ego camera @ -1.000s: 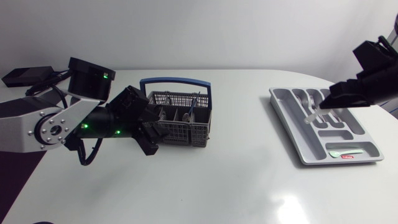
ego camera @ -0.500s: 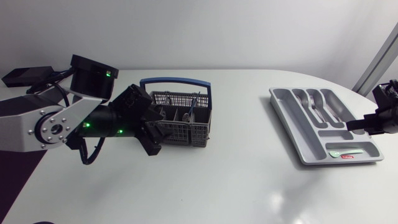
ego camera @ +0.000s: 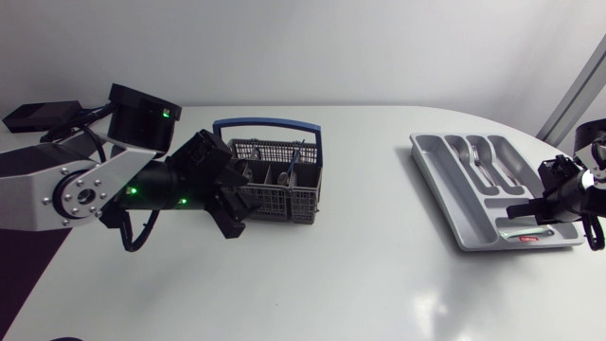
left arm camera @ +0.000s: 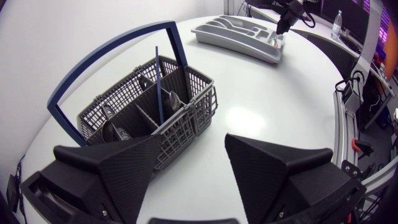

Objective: Unload the cutlery basket into the drawer organizer.

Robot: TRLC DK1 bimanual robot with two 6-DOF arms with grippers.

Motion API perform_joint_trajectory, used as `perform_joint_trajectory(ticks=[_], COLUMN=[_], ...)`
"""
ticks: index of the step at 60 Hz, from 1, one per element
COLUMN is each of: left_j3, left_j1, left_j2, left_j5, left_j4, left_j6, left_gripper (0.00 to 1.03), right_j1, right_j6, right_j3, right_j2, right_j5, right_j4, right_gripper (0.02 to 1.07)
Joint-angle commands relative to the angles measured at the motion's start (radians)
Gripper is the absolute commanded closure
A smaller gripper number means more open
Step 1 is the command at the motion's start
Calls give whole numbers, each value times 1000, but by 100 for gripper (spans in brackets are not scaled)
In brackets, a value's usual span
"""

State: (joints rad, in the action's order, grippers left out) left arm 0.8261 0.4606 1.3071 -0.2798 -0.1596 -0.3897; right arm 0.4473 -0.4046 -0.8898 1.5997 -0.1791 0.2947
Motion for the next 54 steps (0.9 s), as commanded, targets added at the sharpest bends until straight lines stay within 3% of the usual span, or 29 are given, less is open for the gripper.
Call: perform_joint_trajectory(ticks=[1, 8, 9, 16, 19, 45, 54], left_j3=[36, 39, 41, 47, 51, 130, 203], left_j1=[4, 6, 7, 7, 7, -4, -5], left_j2=[14, 24, 31, 46, 49, 147, 221], left_j5=[-6, -6, -6, -6, -7, -32, -58], left_j4=[-1, 3, 6, 12, 12, 28, 31], left_j6=[2, 3, 3, 3, 3, 6, 64], left_gripper=[32, 32, 32, 32, 31, 32, 32], right_j1=[5, 1, -2, -9, -9, -9, -15], right_j6=[10, 12, 12, 10, 9, 39, 62], right_j3=[23, 34, 38, 42, 40, 37, 43], right_j2=[37, 40, 32, 11, -4, -277, -313], right_j5=[0, 0, 3, 10, 21, 191, 245], right_j4=[-6, -17, -17, -6, 3, 142, 149], right_gripper=[82, 60, 51, 18, 9, 7, 7])
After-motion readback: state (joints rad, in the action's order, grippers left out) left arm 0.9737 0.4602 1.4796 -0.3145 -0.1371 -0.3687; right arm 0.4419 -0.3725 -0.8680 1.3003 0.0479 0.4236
